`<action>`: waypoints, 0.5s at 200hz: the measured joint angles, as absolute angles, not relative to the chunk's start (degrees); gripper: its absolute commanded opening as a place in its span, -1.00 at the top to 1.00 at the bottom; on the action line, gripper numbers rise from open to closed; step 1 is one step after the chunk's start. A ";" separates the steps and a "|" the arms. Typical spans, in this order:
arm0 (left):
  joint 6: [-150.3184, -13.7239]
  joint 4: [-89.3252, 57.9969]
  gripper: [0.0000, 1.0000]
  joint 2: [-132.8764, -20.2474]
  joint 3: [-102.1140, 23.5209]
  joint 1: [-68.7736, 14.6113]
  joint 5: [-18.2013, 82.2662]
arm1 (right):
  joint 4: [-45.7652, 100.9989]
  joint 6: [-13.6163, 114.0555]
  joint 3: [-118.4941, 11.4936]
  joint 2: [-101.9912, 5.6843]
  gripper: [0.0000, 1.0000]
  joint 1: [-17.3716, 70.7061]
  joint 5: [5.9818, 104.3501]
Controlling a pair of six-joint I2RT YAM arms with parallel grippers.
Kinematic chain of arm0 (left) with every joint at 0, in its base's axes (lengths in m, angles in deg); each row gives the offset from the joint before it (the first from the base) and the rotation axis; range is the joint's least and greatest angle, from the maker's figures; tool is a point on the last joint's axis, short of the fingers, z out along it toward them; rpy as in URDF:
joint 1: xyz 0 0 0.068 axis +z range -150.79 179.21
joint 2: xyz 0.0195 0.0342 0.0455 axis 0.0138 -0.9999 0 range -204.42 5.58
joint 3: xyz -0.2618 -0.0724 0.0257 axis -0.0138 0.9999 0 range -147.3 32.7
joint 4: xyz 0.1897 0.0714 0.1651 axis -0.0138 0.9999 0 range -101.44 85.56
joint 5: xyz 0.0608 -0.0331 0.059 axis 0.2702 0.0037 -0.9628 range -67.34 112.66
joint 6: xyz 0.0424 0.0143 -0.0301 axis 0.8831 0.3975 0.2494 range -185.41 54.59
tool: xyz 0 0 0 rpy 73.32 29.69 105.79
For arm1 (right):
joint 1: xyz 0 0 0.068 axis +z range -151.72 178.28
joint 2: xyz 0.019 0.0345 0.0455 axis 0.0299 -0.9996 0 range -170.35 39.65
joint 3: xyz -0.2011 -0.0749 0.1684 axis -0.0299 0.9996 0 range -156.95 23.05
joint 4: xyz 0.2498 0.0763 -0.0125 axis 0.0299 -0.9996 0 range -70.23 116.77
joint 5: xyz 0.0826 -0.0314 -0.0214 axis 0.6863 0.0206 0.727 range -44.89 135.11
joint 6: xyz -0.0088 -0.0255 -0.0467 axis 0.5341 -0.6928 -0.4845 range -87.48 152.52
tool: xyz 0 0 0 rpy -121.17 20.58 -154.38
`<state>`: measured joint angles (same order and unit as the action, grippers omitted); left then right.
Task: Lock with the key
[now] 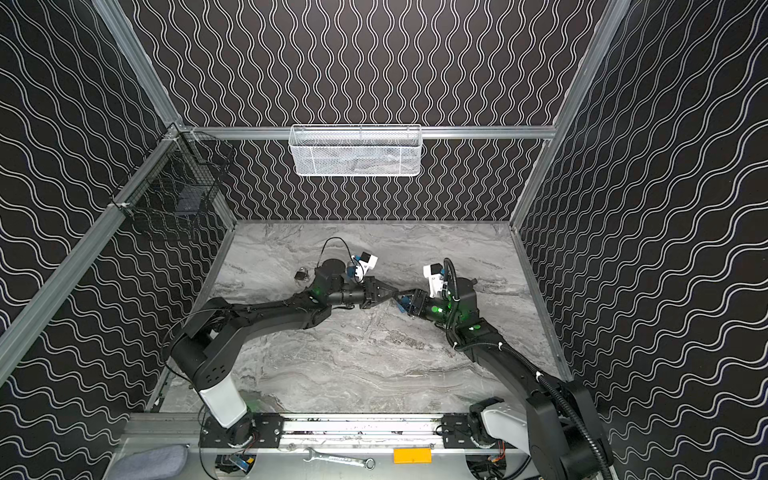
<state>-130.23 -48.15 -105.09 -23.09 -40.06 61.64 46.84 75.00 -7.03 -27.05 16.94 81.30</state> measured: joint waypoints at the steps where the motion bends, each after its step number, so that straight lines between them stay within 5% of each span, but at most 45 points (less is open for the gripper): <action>1: -130.25 -48.15 1.00 -105.11 -23.09 -40.06 61.66 | 46.84 75.00 -7.01 -27.03 -0.11 16.94 81.30; 100: -131.65 -48.44 1.00 -105.64 -23.22 -39.73 61.77 | 50.21 78.67 1.21 -21.13 -0.20 14.47 80.25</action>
